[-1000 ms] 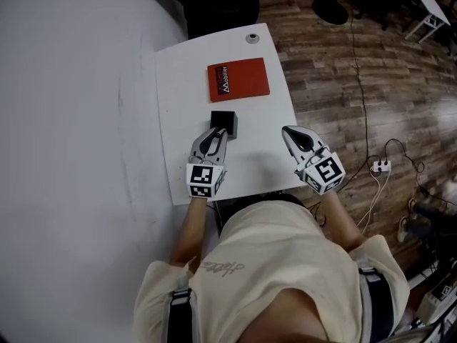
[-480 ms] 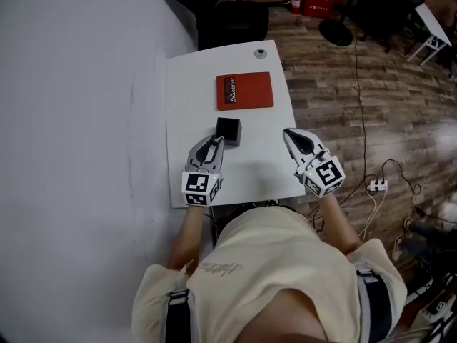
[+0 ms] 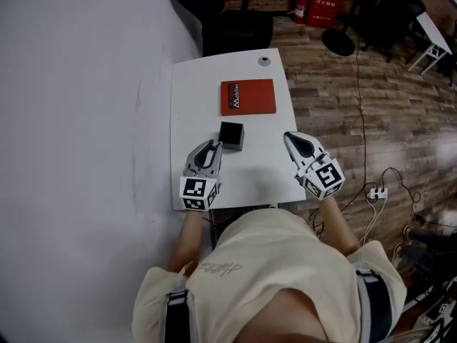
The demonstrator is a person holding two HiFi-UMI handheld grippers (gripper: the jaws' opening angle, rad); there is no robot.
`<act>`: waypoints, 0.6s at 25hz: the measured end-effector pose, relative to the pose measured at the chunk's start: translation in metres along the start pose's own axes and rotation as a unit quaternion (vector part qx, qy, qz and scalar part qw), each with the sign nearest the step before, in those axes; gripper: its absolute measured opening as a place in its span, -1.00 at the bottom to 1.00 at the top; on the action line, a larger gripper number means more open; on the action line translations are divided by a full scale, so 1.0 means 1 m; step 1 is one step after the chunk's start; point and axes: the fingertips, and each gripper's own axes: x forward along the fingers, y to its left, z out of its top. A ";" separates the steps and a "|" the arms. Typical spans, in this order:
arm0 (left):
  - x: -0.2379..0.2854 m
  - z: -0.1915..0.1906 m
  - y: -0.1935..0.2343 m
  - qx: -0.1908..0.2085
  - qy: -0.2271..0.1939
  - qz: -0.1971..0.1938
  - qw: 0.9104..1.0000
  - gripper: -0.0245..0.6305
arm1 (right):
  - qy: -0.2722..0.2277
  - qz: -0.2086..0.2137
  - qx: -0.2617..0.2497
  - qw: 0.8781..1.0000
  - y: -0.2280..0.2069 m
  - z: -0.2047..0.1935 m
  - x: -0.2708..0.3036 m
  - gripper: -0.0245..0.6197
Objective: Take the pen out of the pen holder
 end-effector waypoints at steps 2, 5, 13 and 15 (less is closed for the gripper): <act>-0.001 0.001 0.001 0.000 -0.001 0.000 1.000 -0.65 | -0.001 0.001 0.000 1.000 0.001 0.001 0.001 -0.90; -0.003 -0.001 0.001 0.000 0.000 0.000 1.000 -0.65 | 0.000 0.001 0.000 1.000 0.004 0.000 0.001 -0.90; -0.005 -0.006 0.001 -0.001 0.003 -0.001 1.000 -0.65 | -0.017 -0.010 -0.011 1.000 0.006 0.006 -0.003 -0.90; -0.006 -0.006 0.001 -0.001 0.003 -0.001 1.000 -0.65 | -0.014 -0.005 -0.012 1.000 0.009 0.005 -0.002 -0.90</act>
